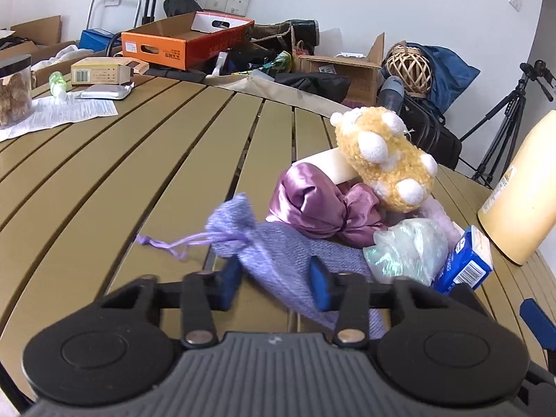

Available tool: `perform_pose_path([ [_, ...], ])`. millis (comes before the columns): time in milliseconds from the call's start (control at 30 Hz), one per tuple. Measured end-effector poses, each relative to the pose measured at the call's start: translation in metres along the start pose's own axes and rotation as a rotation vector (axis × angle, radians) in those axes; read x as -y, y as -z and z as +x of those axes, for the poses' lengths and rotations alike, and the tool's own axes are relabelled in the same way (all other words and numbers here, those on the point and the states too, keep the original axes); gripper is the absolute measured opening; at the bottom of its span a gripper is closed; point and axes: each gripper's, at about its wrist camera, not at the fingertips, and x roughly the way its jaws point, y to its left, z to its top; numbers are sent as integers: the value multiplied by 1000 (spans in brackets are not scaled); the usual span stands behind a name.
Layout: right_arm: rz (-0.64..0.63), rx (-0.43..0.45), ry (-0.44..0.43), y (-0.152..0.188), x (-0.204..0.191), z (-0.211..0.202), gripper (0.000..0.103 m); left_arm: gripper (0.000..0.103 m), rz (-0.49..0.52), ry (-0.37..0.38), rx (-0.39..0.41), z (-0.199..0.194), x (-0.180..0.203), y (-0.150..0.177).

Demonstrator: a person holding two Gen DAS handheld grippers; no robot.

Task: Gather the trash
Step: 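Close the left gripper on the purple drawstring pouch, then close the right gripper on the blue tissue box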

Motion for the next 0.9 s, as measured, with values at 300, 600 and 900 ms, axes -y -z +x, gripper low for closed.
perform_pose_path([
  [300,32,-31,7,-3,-7,9,103,18,30,-11,76,-23,-6,-5],
  [600,37,-47,38,-8,-15,18,103,18,57,-37,190,-56,-29,-19],
  [900,78,-83,40,-11,-17,31,65,18,66,-39,220,-67,-35,-21],
])
